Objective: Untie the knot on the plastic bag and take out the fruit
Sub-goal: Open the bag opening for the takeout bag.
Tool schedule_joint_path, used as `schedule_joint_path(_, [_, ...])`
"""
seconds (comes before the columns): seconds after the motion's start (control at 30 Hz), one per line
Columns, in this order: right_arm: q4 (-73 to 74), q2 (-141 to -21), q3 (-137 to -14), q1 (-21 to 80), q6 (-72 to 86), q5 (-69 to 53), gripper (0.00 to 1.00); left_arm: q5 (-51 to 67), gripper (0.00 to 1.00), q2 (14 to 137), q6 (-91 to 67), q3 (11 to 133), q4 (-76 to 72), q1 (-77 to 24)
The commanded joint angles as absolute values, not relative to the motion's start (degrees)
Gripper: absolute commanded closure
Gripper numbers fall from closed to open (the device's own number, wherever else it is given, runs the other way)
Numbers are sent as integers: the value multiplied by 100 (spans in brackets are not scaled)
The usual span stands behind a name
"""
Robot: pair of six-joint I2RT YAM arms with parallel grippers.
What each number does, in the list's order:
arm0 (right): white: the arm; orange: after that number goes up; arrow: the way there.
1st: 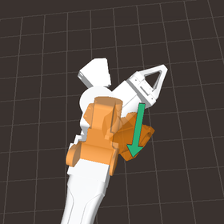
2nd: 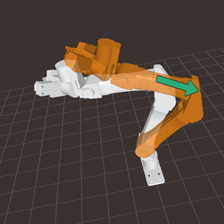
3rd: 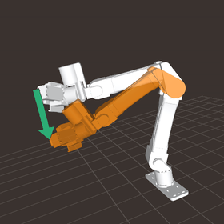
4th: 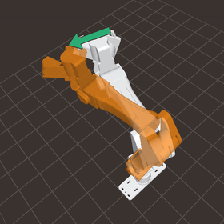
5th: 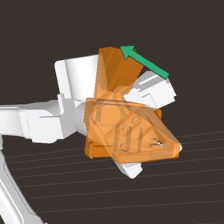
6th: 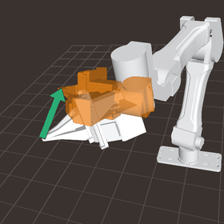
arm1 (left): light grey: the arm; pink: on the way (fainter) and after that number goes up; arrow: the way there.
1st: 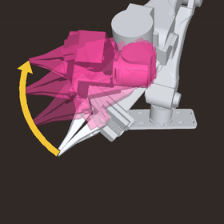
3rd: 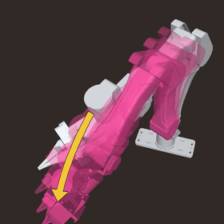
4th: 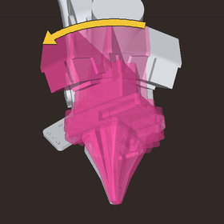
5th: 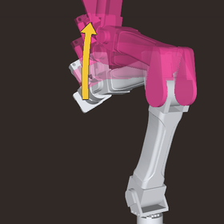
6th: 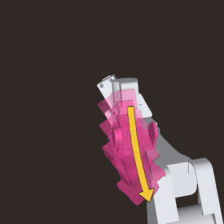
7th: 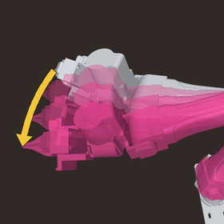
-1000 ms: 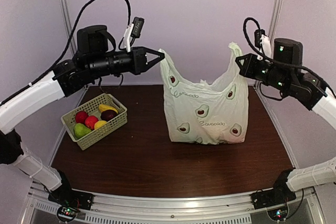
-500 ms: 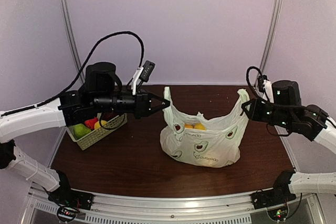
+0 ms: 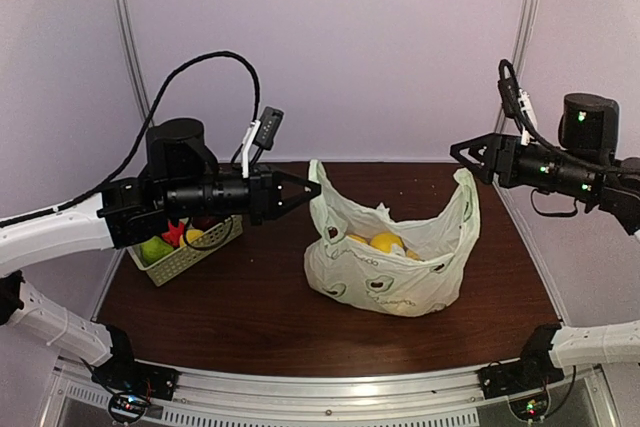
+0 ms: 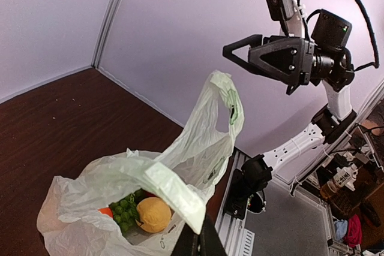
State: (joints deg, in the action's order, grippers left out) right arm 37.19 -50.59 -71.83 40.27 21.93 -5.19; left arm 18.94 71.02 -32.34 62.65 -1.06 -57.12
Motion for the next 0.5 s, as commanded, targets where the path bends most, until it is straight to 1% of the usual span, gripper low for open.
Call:
schedule_joint_path(0.0, [3839,-5424,-7646,4392,1721,-1378,40,1789,100,7009,-3296,6201,-337,-5739])
schedule_joint_path(0.07, [3946,-5656,-7900,4674,1592,-1385,43,1773,100,7005,-3296,6205,-315,-5747])
schedule_joint_path(0.27, [4256,-6597,-8409,5535,1460,-788,50,1677,100,6979,-3296,6188,-212,-5789])
schedule_joint_path(0.47, [4258,-7585,-8365,5775,1720,-375,57,1569,100,6931,-3296,6188,-135,-5815])
